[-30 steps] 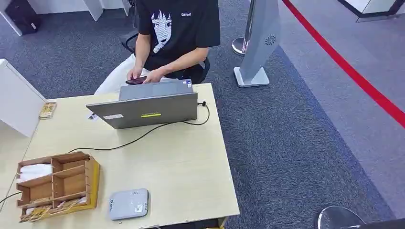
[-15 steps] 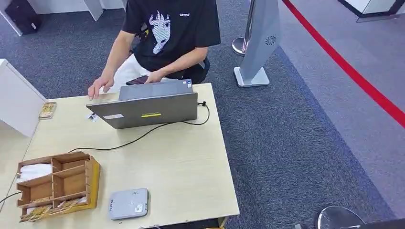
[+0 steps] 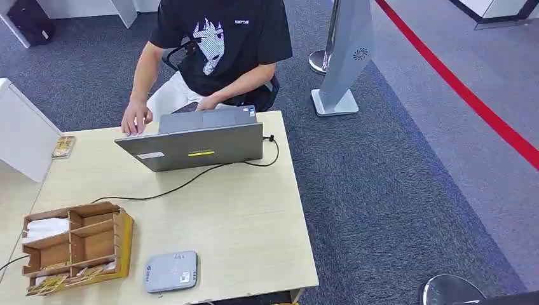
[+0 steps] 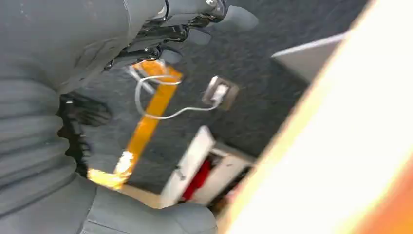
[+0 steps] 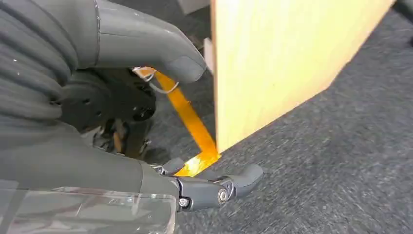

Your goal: Pass the card to the sensor for recognition and then transmit it.

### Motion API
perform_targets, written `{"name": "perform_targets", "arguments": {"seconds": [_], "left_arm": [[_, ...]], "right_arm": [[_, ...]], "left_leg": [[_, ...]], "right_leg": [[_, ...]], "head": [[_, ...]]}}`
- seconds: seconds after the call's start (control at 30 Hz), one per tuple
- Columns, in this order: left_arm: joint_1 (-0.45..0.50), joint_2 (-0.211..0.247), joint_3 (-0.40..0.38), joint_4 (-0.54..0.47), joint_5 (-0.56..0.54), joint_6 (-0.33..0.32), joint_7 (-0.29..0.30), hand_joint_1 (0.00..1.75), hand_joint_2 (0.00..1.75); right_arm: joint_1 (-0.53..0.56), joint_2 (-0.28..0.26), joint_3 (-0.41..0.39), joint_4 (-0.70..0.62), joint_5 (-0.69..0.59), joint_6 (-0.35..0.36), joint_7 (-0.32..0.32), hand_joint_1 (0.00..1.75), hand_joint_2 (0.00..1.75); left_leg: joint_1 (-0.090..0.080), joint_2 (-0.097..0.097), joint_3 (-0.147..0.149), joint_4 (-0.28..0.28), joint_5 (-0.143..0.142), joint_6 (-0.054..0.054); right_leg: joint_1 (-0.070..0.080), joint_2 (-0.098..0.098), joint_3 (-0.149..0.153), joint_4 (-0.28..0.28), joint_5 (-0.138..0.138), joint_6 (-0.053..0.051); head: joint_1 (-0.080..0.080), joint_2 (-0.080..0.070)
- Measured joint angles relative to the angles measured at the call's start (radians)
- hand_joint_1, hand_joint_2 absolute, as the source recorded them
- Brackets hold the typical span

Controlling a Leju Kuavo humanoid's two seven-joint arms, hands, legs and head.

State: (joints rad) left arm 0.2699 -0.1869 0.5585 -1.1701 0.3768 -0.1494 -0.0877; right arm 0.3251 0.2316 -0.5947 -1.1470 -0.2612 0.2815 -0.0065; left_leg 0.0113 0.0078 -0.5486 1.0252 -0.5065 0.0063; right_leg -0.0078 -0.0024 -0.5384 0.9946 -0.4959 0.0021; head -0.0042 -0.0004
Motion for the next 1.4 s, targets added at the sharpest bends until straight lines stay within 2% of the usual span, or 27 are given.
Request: {"name": "perform_targets", "arguments": {"seconds": [0.17, 0.4, 0.63, 0.77, 0.9, 1.17, 1.4], "left_arm": [[0.048, -0.027, 0.001, -0.154, 0.022, 0.078, -0.015, 0.0, 1.75], [0.112, -0.061, -0.002, -0.386, 0.019, 0.186, -0.064, 0.0, 1.75], [0.143, -0.071, -0.026, -0.596, -0.084, 0.217, -0.144, 0.0, 1.75], [0.136, -0.034, -0.062, -0.67, -0.184, 0.243, -0.158, 0.0, 1.75], [0.098, 0.027, -0.106, -0.712, -0.293, 0.259, -0.149, 0.0, 1.75], [-0.024, 0.151, -0.209, -0.726, -0.497, 0.246, -0.084, 0.0, 1.75], [-0.153, 0.256, -0.312, -0.722, -0.66, 0.204, -0.025, 0.0, 1.75]], "right_arm": [[0.001, 0.018, -0.013, -0.025, -0.046, -0.001, 0.002, 0.0, 1.75], [0.005, 0.039, -0.023, -0.061, -0.086, -0.039, -0.002, 0.0, 1.75], [0.009, 0.054, -0.023, -0.086, -0.043, -0.095, -0.021, 0.0, 1.75], [0.009, 0.06, -0.023, -0.089, 0.012, -0.115, -0.039, 0.0, 1.75], [0.005, 0.064, -0.023, -0.089, 0.065, -0.126, -0.057, 0.0, 1.75], [-0.015, 0.065, -0.019, -0.083, 0.138, -0.139, -0.085, 0.0, 1.75], [-0.029, 0.064, 0.012, -0.071, 0.166, -0.157, -0.105, 0.0, 1.75]], "left_leg": [[0.0, 0.0, 0.0, 0.0, 0.0, 0.0], [0.0, 0.0, 0.0, 0.0, 0.0, 0.0], [0.0, 0.0, 0.001, 0.0, 0.0, 0.0], [0.0, 0.0, 0.001, 0.0, 0.0, -0.001], [0.001, 0.0, 0.001, 0.0, 0.002, -0.002], [0.001, 0.0, 0.001, 0.0, 0.004, -0.002], [0.001, 0.0, 0.001, 0.0, 0.005, -0.003]], "right_leg": [[0.0, 0.0, 0.0, 0.0, 0.0, 0.0], [0.0, 0.0, 0.0, 0.0, 0.0, 0.0], [0.0, 0.0, 0.0, 0.0, 0.0, 0.0], [0.0, 0.0, 0.0, 0.0, 0.0, 0.0], [0.001, 0.0, -0.001, 0.0, 0.001, -0.001], [0.001, 0.0, 0.0, 0.0, 0.003, -0.002], [0.001, 0.0, 0.0, 0.001, 0.004, -0.003]], "head": [[0.0, 0.0], [0.0, 0.0], [0.0, 0.0], [0.0, 0.0], [0.0, 0.0], [0.0, 0.0], [0.0, 0.0]]}}
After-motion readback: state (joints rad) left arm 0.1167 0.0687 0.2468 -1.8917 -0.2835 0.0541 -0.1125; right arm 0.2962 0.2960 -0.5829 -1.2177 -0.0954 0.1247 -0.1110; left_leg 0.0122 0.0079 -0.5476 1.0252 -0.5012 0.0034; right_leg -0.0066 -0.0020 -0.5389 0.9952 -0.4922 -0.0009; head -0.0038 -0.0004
